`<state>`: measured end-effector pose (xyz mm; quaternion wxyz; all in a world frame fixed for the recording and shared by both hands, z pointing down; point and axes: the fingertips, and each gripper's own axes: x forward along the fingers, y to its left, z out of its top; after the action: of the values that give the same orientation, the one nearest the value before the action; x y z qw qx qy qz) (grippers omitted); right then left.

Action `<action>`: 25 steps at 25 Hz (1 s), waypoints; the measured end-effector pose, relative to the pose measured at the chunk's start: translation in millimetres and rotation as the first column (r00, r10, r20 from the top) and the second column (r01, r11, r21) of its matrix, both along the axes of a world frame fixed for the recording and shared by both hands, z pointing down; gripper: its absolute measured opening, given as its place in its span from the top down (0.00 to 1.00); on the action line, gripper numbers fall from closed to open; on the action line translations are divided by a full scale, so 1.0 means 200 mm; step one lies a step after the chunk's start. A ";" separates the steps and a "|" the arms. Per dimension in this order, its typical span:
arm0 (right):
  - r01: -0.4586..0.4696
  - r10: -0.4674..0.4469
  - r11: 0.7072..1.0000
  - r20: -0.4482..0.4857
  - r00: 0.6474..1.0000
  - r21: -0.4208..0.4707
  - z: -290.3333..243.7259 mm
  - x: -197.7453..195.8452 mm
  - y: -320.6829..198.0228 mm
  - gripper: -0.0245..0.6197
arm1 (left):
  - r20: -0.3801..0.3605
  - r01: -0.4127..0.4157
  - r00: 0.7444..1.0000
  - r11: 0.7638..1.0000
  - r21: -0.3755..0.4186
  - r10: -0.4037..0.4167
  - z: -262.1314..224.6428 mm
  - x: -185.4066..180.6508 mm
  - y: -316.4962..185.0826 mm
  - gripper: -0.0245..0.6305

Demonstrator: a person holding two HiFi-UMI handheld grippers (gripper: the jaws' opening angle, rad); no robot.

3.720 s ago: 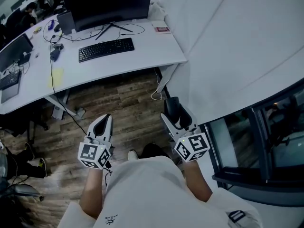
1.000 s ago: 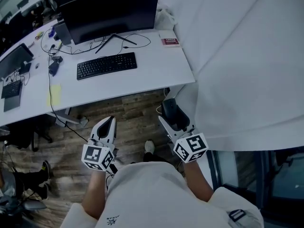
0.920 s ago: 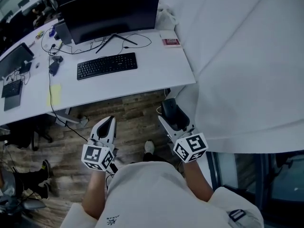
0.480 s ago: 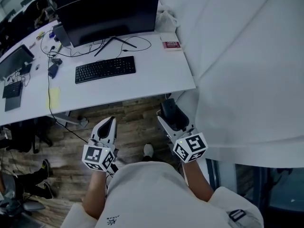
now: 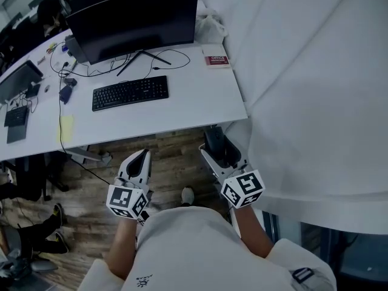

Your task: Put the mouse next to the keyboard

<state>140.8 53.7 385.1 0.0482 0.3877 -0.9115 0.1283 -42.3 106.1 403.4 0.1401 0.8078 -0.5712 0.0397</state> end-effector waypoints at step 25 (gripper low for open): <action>0.024 -0.024 1.000 0.021 0.999 -0.003 0.02 0.16 -0.15 0.46 | 0.014 0.032 0.999 0.999 -0.014 -0.032 0.00 0.15 -0.11 0.95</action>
<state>173.4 24.1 388.7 0.0408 0.3751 -0.9164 0.1335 -13.1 84.8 403.5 0.1425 0.7972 -0.5848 0.0470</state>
